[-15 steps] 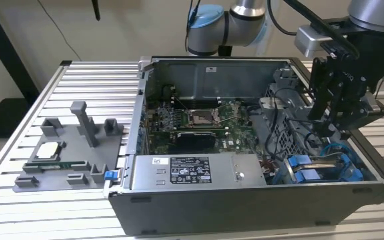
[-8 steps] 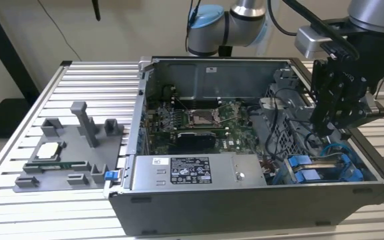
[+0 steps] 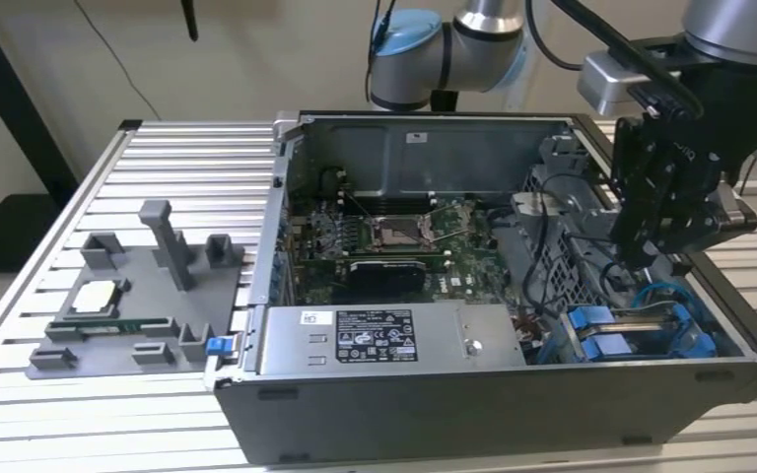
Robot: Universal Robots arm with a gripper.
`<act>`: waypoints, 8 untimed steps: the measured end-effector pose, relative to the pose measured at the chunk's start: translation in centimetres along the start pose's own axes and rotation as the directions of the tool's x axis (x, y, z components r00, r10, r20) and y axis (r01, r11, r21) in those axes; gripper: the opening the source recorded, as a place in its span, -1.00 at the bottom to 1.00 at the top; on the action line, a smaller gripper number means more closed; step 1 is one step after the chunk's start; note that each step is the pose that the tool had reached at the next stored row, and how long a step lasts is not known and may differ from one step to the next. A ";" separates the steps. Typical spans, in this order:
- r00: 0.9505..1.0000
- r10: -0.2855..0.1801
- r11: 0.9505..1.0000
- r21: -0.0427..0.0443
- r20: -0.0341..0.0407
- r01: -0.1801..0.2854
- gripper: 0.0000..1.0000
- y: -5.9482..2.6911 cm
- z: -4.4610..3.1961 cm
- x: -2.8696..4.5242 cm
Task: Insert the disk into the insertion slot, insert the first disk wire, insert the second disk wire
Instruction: 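Insert the first disk wire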
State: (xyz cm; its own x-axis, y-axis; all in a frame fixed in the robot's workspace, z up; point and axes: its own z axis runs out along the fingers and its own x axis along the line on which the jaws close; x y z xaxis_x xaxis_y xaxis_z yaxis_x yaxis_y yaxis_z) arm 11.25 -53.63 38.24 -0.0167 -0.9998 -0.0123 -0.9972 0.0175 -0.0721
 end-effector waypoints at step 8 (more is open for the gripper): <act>1.000 0.000 1.000 0.014 0.000 0.000 -1.00 0.14 0.01 0.00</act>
State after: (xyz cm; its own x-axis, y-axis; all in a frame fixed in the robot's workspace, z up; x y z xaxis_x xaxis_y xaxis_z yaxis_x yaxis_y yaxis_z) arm 11.11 -53.63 38.22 -0.0165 -0.9998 -0.0125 -0.9962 0.0175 -0.0857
